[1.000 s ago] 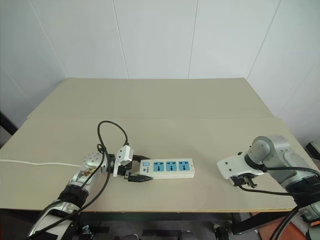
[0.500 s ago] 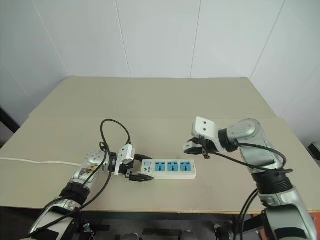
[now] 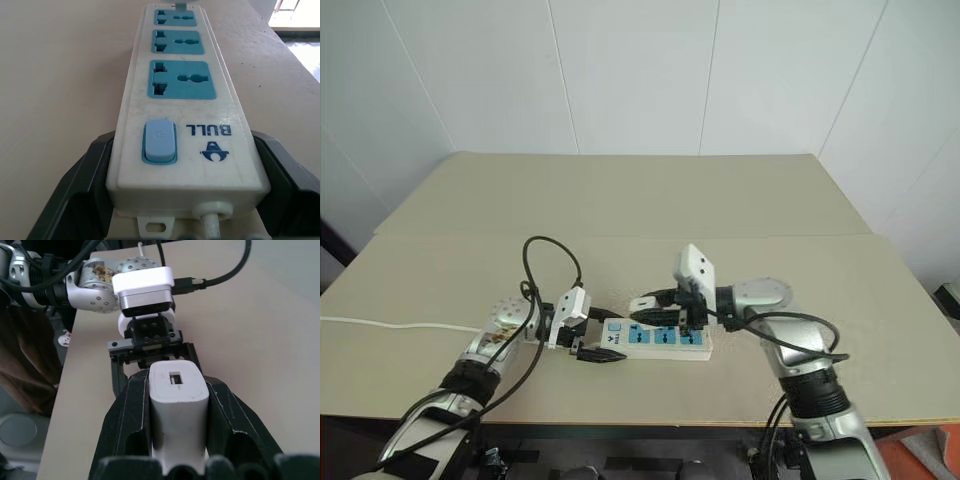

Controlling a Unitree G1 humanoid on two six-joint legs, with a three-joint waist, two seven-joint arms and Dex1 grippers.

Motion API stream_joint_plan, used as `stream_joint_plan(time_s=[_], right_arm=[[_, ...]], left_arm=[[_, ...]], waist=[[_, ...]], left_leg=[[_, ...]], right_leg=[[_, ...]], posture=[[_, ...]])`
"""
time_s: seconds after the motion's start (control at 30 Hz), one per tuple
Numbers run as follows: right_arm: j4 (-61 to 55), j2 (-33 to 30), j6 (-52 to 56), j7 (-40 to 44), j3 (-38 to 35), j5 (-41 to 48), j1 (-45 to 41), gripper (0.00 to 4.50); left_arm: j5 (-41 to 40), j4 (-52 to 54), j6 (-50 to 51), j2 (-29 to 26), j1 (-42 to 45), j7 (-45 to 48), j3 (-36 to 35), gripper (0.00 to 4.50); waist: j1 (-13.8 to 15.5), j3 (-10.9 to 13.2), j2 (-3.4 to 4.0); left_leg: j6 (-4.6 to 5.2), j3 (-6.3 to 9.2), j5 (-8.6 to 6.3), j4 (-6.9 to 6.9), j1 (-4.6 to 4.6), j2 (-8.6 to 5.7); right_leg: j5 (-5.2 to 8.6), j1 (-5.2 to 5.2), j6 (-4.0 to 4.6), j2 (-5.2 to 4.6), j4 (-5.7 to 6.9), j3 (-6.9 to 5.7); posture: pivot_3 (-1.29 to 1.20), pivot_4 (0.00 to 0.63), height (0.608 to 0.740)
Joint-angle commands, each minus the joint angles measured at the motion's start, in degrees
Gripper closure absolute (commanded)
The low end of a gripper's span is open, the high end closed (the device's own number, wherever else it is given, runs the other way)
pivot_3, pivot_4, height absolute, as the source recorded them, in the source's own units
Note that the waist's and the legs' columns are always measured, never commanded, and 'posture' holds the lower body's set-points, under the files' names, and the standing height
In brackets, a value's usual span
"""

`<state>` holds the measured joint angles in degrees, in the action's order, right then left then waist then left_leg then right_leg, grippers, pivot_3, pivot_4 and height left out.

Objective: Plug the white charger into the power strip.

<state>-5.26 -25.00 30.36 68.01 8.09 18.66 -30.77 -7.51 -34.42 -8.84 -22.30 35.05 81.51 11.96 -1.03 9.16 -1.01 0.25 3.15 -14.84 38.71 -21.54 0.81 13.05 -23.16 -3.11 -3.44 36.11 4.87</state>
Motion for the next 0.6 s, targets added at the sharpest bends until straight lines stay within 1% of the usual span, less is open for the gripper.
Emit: stream_joint_plan(time_s=[0.03, 0.13, 0.27, 0.47, 0.6], right_arm=[[0.13, 2.18, -4.18, -2.78, -0.38, 0.66, -0.25, 3.35], [2.36, 3.89, -7.11, -4.91, 0.62, -0.68, -0.24, 3.35], [4.7, 5.01, -8.44, -6.46, 0.97, -0.9, -0.71, 3.35], [7.78, 6.47, -8.0, -8.97, 0.7, -0.91, -1.28, 3.35], [8.16, 6.2, -8.89, -8.43, 1.5, -1.15, -0.6, 3.35]], left_arm=[[2.2, -0.87, -0.39, -0.66, -0.88, 1.19, 2.62, 1.2], [2.23, -0.69, -0.35, -0.75, -1.01, 1.16, 2.73, 1.2], [2.15, -0.6, -0.29, -0.61, -1.05, 0.9, 2.7, 1.2], [2.11, -0.58, -0.25, -0.39, -1.14, 0.53, 2.63, 1.2], [2.01, -0.28, -0.08, -0.44, -1.41, 0.41, 2.55, 1.2]], waist=[[-0.01, 0.0, 0.0], [-0.02, 0.0, 0.0], [-0.01, 0.0, 0.0], [-0.02, 0.0, 0.0], [-0.03, 0.0, 0.0]], left_leg=[[0.0, 0.01, 0.0, 0.0, 0.0, 0.0], [0.0, 0.02, 0.0, 0.0, 0.02, 0.01], [0.0, 0.02, 0.0, 0.0, 0.02, 0.01], [0.0, 0.02, 0.0, 0.0, 0.02, 0.01], [0.0, 0.02, 0.0, 0.0, 0.03, 0.01]], right_leg=[[0.0, 0.0, 0.0, 0.0, 0.0, -0.01], [0.0, 0.01, 0.0, 0.0, 0.01, -0.03], [0.0, 0.01, 0.0, 0.0, 0.0, -0.02], [0.0, 0.01, 0.0, 0.0, 0.0, -0.02], [0.0, 0.01, 0.0, 0.0, 0.01, -0.02]], posture=[[0.0, 0.15, 0.74], [0.0, 0.15, 0.74], [0.0, 0.15, 0.74], [0.0, 0.15, 0.74], [0.0, 0.15, 0.74]])
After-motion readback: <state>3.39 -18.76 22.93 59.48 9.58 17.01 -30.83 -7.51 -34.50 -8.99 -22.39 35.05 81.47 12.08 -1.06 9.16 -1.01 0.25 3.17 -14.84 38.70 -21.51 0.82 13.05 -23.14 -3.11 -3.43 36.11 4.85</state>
